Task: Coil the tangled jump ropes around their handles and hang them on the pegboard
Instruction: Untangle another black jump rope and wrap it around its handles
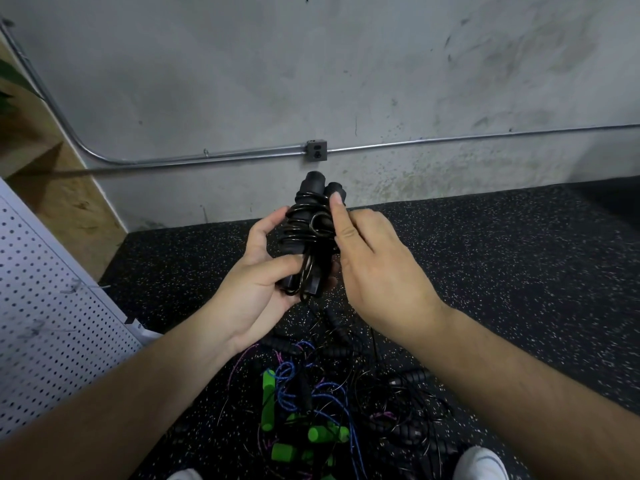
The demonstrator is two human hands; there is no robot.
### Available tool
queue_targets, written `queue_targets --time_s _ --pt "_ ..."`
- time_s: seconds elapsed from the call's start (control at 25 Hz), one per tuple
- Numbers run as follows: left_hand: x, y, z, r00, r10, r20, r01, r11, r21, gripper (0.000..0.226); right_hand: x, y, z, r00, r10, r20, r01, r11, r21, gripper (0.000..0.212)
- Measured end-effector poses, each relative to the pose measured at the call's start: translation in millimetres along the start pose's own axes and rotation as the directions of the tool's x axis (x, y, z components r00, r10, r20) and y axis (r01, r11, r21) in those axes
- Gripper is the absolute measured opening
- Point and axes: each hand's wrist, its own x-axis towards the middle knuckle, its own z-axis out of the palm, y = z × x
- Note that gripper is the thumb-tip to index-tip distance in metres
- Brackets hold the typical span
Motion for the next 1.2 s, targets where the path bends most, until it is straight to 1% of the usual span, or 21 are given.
queue_targets --time_s 0.2,0.28,0.4,0.52,0.6,0.68,0.84,0.88,1.0,1.08,1.2 --pt "2 7 -6 1.000 -0.006 0.018 0.008 0.992 -0.129 0.071 -6 4 -8 0.992 -0.116 0.047 0.121 0.985 -0.122 0.055" --pt "2 8 -9 1.000 -0.011 0.009 0.013 0.991 -0.130 0.072 -10 4 -5 0.989 -0.132 0.067 0.141 0.978 -0.155 0.057" --pt "2 5 -9 1.000 -0.030 -0.008 0.029 0.994 -0.106 0.072 -16 -2 -1 0.990 -0.115 0.086 0.131 0.969 -0.212 0.059" --pt "3 1 -7 0.999 -0.042 -0.033 0.039 0.996 -0.081 0.071 -21 -11 0 0.993 -0.051 0.108 0.076 0.966 -0.248 0.060" --pt "3 -2 -3 0.998 -0.044 -0.045 0.041 0.996 -0.081 0.070 -23 -17 4 0.994 0.020 0.106 0.006 0.970 -0.245 0.058" --pt "2 -5 0 0.998 -0.047 -0.034 0.043 0.995 -0.090 0.072 -23 -22 7 0.990 0.090 0.108 -0.062 0.970 -0.237 0.063" --pt "2 -10 -3 0.999 -0.049 0.006 0.049 0.996 -0.070 0.092 -23 -27 7 0.974 0.180 0.138 -0.150 0.968 -0.203 0.079" --pt "1 -10 -4 0.999 -0.043 0.019 0.044 0.998 -0.054 0.094 -23 -28 7 0.972 0.188 0.143 -0.157 0.967 -0.202 0.082" --pt "2 -9 -7 0.999 -0.030 0.037 0.031 0.999 -0.027 0.089 -25 -30 6 0.975 0.170 0.145 -0.136 0.966 -0.219 0.084" --pt "2 -8 -7 0.999 -0.024 0.023 0.024 1.000 0.001 0.089 -25 -33 5 0.977 0.161 0.140 -0.126 0.964 -0.233 0.083" --pt "4 -9 -8 1.000 -0.028 -0.011 0.028 0.998 0.060 0.083 -25 -36 7 0.975 0.184 0.127 -0.152 0.963 -0.224 0.080"
